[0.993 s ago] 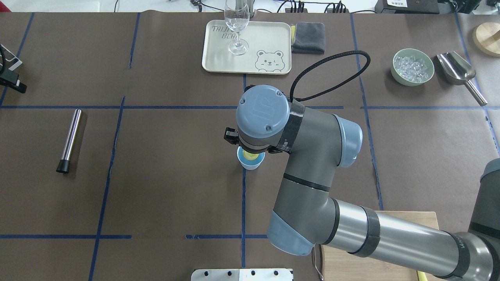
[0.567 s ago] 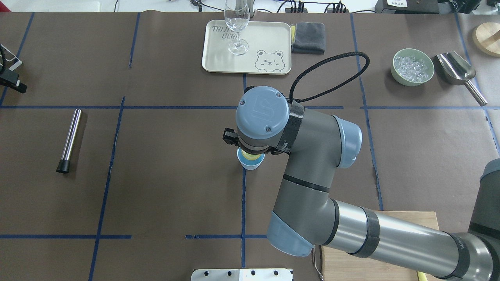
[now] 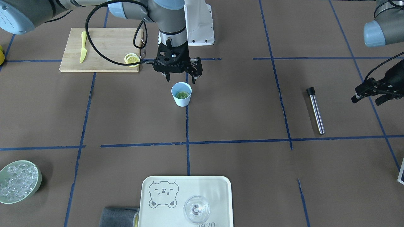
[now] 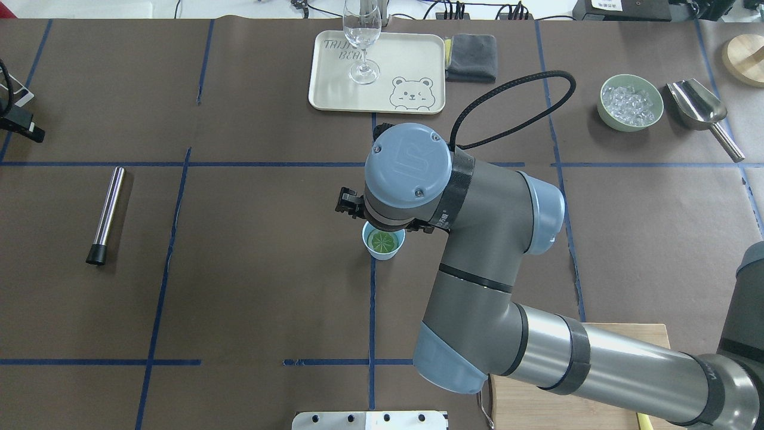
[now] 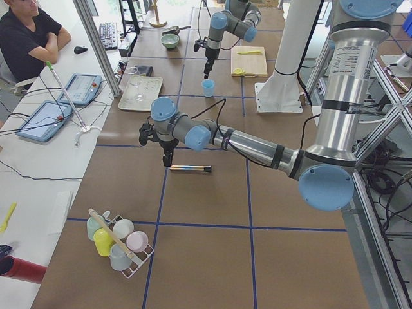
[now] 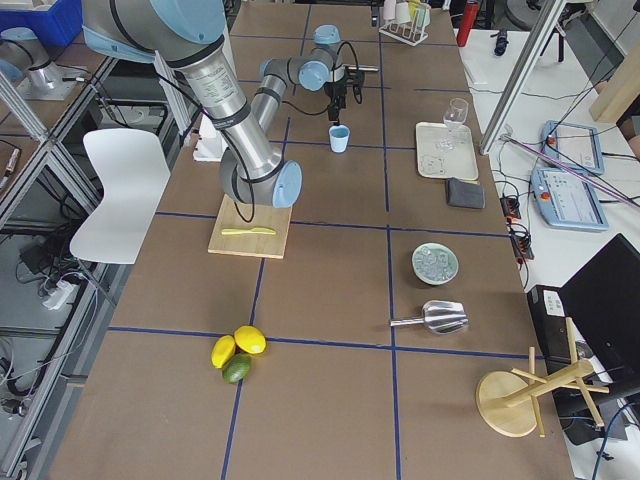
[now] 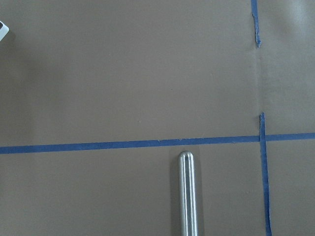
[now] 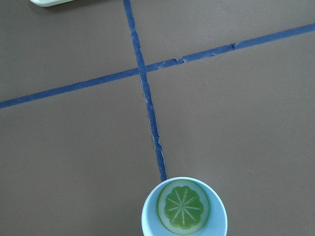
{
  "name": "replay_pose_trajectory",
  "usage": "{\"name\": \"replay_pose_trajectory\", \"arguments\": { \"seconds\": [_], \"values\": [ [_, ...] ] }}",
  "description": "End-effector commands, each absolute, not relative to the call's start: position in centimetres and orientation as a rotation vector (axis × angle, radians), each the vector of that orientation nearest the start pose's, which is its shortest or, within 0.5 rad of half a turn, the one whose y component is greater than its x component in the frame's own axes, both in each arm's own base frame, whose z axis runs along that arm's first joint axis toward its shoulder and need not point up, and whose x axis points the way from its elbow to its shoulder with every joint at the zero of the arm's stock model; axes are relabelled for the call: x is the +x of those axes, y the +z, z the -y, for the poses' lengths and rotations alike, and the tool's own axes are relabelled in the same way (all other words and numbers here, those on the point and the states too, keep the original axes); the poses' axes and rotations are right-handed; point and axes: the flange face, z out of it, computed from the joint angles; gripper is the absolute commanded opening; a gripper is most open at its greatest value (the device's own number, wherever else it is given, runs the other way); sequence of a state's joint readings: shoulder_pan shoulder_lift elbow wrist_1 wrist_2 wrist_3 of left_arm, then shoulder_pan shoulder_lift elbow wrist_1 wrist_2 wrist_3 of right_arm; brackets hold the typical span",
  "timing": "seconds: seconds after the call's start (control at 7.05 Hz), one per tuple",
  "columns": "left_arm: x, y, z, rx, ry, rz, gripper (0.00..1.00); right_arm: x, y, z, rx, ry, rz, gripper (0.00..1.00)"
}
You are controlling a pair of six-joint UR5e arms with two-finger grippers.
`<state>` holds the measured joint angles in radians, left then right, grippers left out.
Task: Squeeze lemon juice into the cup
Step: 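Squeeze the lemon slice over the blue cup with the right gripper, then withdraw the right gripper while the left gripper reaches the metal rod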
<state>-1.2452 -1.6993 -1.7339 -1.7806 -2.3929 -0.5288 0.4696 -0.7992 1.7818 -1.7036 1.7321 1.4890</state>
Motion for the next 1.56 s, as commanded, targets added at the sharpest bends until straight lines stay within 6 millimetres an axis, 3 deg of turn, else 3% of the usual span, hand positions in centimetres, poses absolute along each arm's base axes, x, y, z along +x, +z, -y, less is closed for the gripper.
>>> {"name": "replay_pose_trajectory", "arguments": {
  "seconds": [0.0, 0.14, 0.28, 0.43, 0.71, 0.85, 0.99, 1.13, 1.42],
  "values": [
    [18.2, 45.1, 54.2, 0.031, 0.001, -0.945, 1.0, -48.9, 14.6, 42.1, 0.113, 0.289, 0.859, 1.0],
    [20.9, 45.0, 53.2, -0.023, -0.011, -0.945, 1.0, -44.8, 16.6, 44.0, 0.126, 0.246, 0.856, 1.0],
    [22.3, 45.5, 52.7, -0.054, 0.006, -0.942, 1.0, -41.2, 18.3, 46.0, 0.131, 0.214, 0.855, 1.0],
    [23.1, 46.8, 52.5, -0.085, 0.007, -0.925, 1.0, -38.0, 19.0, 47.4, 0.129, 0.205, 0.87, 1.0],
    [25.7, 50.3, 52.4, -0.139, 0.039, -0.886, 1.0, -27.7, 20.7, 51.1, 0.109, 0.196, 0.928, 1.0],
    [26.2, 50.9, 52.9, -0.145, 0.055, -0.879, 1.0, -24.3, 22.6, 51.9, 0.12, 0.163, 0.926, 1.0],
    [27.0, 52.2, 53.1, -0.15, 0.089, -0.866, 1.0, -23.6, 24.4, 51.7, 0.125, 0.119, 0.913, 1.0],
    [27.9, 53.5, 53.5, -0.156, 0.134, -0.855, 1.0, -23.2, 24.4, 51.9, 0.13, 0.125, 0.913, 1.0],
    [31.0, 53.7, 53.7, -0.176, 0.178, -0.845, 1.0, -22.5, 24.2, 52.2, 0.137, 0.134, 0.915, 1.0]
  ]
}}
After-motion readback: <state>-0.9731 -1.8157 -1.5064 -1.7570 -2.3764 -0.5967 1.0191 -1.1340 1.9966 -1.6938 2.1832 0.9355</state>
